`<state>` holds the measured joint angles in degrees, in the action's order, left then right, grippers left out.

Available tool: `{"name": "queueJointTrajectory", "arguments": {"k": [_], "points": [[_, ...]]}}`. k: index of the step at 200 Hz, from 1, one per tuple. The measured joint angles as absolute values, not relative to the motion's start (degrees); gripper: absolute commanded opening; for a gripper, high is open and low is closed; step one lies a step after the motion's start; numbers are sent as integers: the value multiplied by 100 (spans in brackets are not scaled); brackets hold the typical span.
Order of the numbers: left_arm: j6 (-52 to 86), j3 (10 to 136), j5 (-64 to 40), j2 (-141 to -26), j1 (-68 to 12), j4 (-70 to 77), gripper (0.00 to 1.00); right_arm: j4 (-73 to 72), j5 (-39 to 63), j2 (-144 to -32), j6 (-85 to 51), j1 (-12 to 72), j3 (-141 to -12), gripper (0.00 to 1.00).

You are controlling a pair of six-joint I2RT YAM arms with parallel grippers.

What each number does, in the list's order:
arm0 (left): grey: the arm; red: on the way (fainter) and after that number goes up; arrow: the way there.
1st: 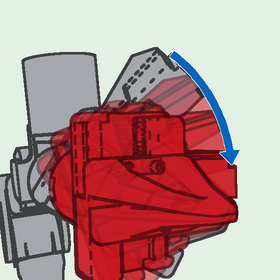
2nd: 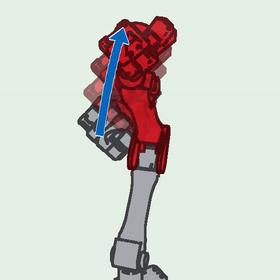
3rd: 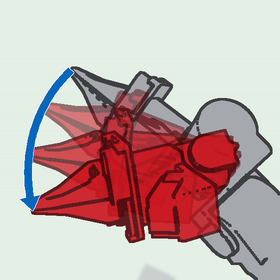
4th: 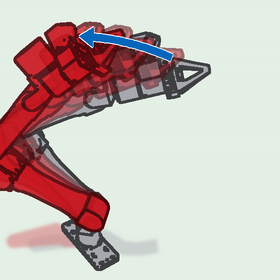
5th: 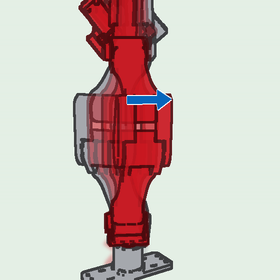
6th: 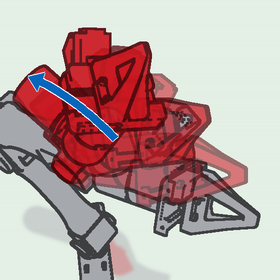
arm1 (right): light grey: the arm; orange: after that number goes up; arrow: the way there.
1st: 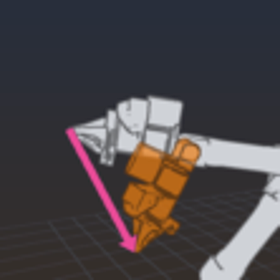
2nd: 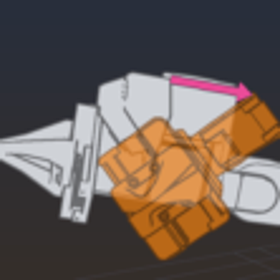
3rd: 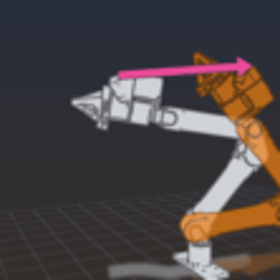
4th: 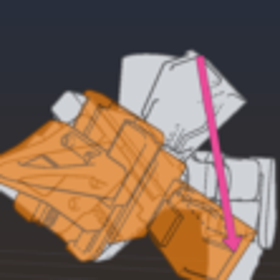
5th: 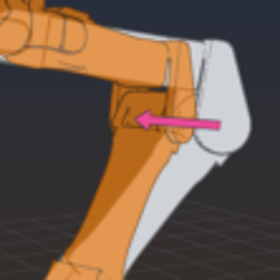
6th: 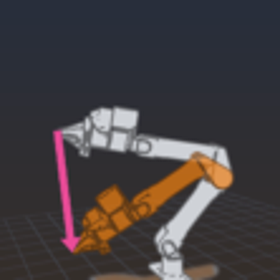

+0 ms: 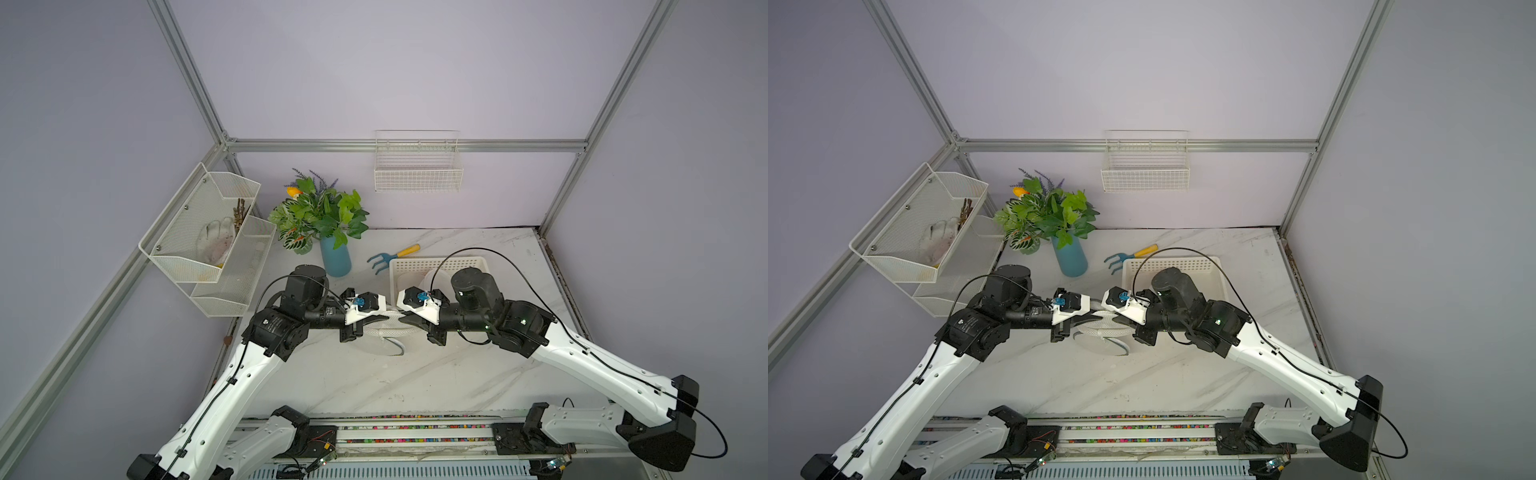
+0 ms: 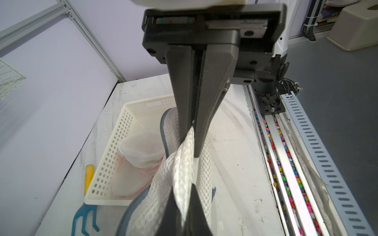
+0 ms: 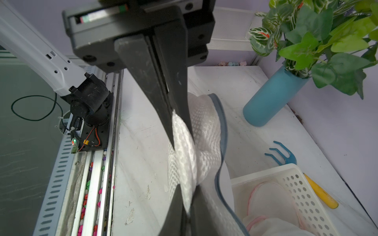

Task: Turn the laundry bag inside out
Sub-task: Turn over the laundry bag.

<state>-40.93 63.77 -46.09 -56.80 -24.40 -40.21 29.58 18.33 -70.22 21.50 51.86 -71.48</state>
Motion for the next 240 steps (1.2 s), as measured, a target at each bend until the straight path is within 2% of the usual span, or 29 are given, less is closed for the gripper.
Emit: {"name": "queueJointTrajectory", "arguments": {"k": [16,27,47,74,96,141,240], "points": [[-3970,6375,-4584,-5660,-2447,-4012,0,2904,1721,-7004,1833,5188,-7148,36],[-3835,6318,-4560,-5603,-2456,-3940,0,2829,1594,-6965,1439,5188,-7148,47],[-3459,6025,-4359,-5374,-2458,-3610,0,2792,1339,-6838,705,5175,-7190,56],[-2764,5347,-3994,-4877,-2456,-2869,0,2893,902,-6591,-429,5096,-7387,62],[-2265,5026,-3889,-4633,-2456,-2405,0,2930,580,-6283,-1138,5011,-7373,62],[-1428,4766,-3913,-4473,-2456,-1653,0,2762,419,-5892,-2016,4932,-6775,54],[-856,4698,-4185,-4353,-2456,-1194,0,2473,287,-6410,-2187,4873,-6685,29]]}}
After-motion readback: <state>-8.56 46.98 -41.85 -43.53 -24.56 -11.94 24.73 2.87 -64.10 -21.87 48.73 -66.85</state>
